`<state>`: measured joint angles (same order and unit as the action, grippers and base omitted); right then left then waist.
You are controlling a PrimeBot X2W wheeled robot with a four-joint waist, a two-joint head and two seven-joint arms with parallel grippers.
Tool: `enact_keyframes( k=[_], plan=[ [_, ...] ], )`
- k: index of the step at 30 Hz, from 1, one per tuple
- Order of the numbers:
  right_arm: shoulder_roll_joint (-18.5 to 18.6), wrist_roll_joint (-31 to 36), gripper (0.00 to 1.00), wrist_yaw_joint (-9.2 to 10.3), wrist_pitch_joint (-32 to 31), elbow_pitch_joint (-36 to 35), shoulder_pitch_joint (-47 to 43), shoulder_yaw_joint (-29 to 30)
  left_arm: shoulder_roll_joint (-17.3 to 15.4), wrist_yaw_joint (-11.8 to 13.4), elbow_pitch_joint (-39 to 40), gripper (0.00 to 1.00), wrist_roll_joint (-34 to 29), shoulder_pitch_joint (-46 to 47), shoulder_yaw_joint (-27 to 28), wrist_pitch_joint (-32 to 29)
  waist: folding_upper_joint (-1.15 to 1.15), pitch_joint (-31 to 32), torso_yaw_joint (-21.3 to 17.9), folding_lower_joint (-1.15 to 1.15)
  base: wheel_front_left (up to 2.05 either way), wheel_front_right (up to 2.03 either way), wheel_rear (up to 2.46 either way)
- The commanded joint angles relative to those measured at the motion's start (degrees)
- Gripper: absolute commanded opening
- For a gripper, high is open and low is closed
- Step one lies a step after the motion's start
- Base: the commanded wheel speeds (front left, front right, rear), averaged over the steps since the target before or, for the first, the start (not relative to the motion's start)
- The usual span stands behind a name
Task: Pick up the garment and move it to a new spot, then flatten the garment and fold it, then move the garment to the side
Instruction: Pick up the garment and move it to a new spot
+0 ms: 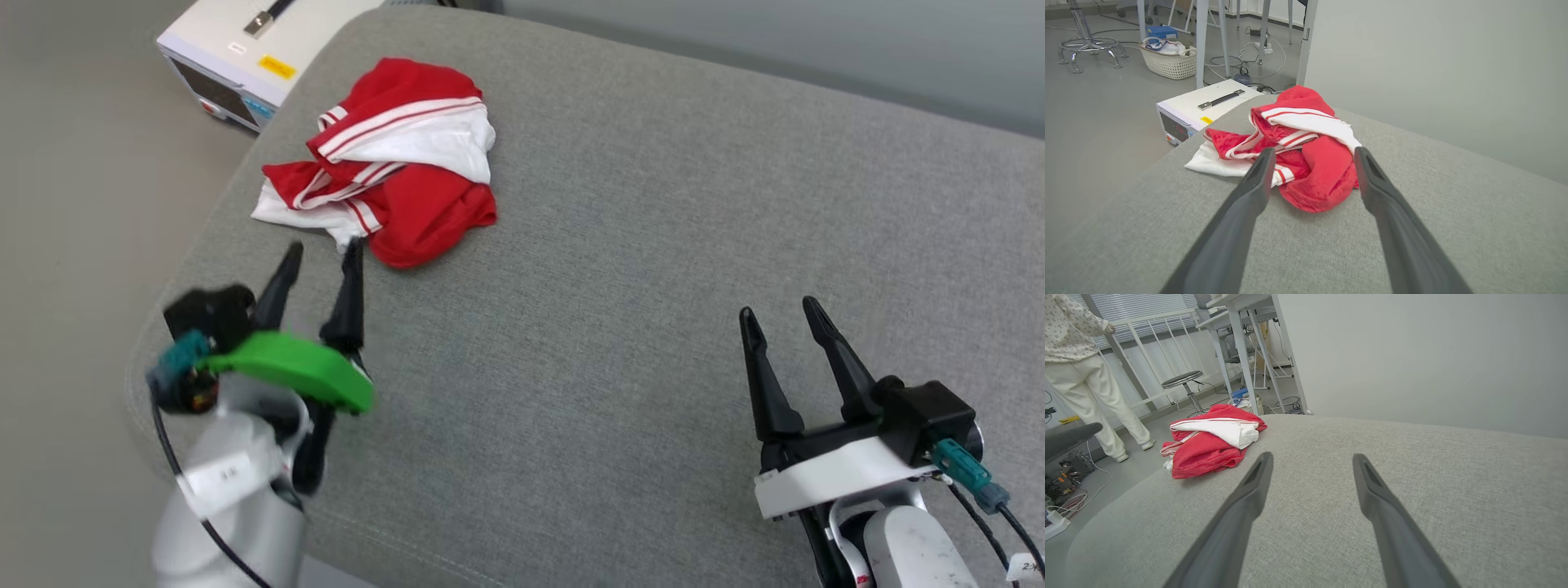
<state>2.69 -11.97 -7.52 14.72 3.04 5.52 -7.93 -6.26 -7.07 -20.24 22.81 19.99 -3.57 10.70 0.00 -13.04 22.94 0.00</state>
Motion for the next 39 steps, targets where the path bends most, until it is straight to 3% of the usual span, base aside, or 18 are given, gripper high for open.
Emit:
enact_keyframes(
  k=[1,10,17,18,26,27,28,33,39],
  plan=[
    [0.19,0.42,1.00,0.03,0.28,-0.50,1.30,-0.15,-2.22,-0.34,-1.01,1.00,0.82,4.20,-0.19,-1.88,0.00,-5.66,-4.15,0.00,0.00,0.00,0.00],
    [0.77,1.18,1.00,0.03,0.28,-2.08,5.10,-1.55,-14.29,-0.40,-8.57,1.00,10.00,24.21,-6.83,-24.36,0.00,-13.05,-9.45,0.00,0.00,0.00,0.00],
    [0.73,0.87,1.00,0.03,0.28,-2.69,7.12,-2.29,-21.78,-0.41,-13.39,1.00,16.56,30.90,-11.74,-40.69,0.00,-16.48,-13.74,0.00,0.00,0.00,0.00],
    [0.65,0.90,1.00,0.03,0.28,-2.85,7.35,-2.57,-24.09,-0.41,-15.09,1.00,17.36,31.98,-13.28,-44.06,0.00,-17.59,-15.23,0.00,0.00,0.00,0.00],
    [0.50,1.09,1.00,0.03,0.28,-2.73,7.49,-2.83,-25.01,-0.41,-19.91,1.00,18.54,31.86,-15.10,-46.65,0.00,-18.62,-17.58,0.00,0.00,0.00,0.00],
    [0.48,1.09,1.00,0.03,0.28,-2.73,7.41,-2.82,-24.79,-0.41,-20.40,0.45,19.08,31.66,-15.16,-47.15,0.00,-18.54,-17.68,0.00,0.00,0.00,0.00],
    [0.46,1.09,1.00,0.03,0.28,-2.68,7.30,-2.81,-24.64,-0.41,-20.51,0.00,19.59,31.45,-15.41,-47.29,0.00,-18.35,-17.77,0.00,0.00,0.00,0.00],
    [0.39,1.29,1.00,0.03,0.28,-2.04,6.64,-2.40,-24.14,-0.41,-19.97,0.00,21.34,30.92,-15.43,-44.10,0.00,-16.66,-17.38,0.00,0.00,0.00,0.00],
    [0.31,1.00,1.00,0.03,0.28,-0.79,6.17,-2.04,-24.56,-0.41,-17.45,0.00,21.26,30.21,-15.54,-35.12,0.00,-11.61,-16.55,0.00,0.00,0.00,0.00]
  ],
)
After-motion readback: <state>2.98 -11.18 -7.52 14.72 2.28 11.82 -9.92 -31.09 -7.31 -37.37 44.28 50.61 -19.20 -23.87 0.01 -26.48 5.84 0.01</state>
